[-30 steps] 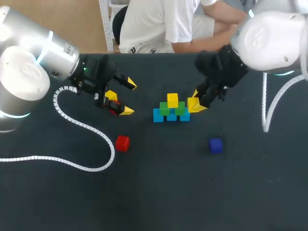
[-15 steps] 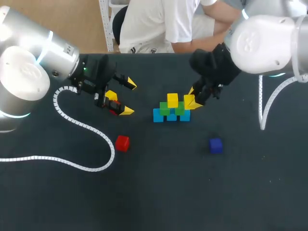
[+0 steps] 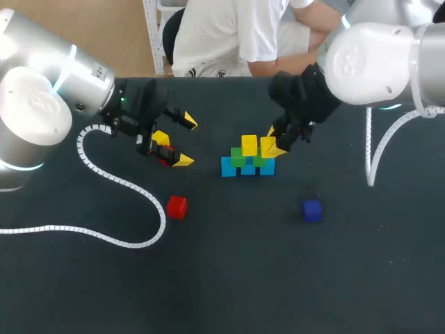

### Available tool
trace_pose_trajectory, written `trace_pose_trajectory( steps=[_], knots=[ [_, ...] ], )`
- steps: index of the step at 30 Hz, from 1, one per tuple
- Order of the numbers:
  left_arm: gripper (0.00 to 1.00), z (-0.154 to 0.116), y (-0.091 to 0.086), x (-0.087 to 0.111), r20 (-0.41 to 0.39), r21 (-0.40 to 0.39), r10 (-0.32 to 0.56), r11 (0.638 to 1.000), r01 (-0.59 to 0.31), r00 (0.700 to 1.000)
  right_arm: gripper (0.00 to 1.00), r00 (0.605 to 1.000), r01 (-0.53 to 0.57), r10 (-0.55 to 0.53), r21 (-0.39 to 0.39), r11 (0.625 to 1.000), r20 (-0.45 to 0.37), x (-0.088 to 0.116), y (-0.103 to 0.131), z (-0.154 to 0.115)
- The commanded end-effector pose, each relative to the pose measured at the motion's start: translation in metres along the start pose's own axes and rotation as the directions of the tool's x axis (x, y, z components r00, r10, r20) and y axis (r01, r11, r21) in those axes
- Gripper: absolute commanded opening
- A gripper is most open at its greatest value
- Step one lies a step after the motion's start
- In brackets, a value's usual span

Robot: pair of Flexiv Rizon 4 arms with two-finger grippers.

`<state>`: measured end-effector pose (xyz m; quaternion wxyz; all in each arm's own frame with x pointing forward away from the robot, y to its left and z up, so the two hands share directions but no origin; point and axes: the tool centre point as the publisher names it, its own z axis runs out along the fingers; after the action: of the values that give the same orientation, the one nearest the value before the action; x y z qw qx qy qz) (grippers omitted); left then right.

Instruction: Place the blue cubes, place green cubes on the blue cubes, place the yellow cubes on the green cubes, then place the red cubes on the yellow cubes, and place purple cube on the red cubes.

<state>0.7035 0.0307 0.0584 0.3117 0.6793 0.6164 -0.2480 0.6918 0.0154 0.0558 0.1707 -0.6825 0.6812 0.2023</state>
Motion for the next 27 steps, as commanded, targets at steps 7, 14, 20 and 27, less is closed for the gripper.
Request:
trace_pose_trajectory(
  steps=[7,14,20,27],
  knots=[
    [1.0,0.0003,0.0018,0.0,-0.003,0.004,-0.001,1.0,0.001,1.0,0.0,1.0,0.002,-0.002,-0.013,1.0,0.004,-0.0015,-0.005,0.0016],
    [1.0,0.0003,0.0018,0.0,-0.003,0.004,-0.001,1.0,0.001,1.0,0.0,1.0,-0.005,0.005,-0.019,1.0,0.003,0.001,-0.0054,0.0038],
    [1.0,0.0003,0.0018,0.0,-0.003,0.004,-0.001,1.0,0.001,1.0,0.0,1.0,-0.005,0.005,-0.017,1.0,0.004,0.0002,-0.0072,0.0035],
    [1.0,0.0003,0.0018,0.0,-0.003,0.004,-0.001,1.0,0.001,1.0,0.0,1.0,-0.003,0.003,-0.018,1.0,0.003,-0.002,-0.0083,0.0044]
  ],
)
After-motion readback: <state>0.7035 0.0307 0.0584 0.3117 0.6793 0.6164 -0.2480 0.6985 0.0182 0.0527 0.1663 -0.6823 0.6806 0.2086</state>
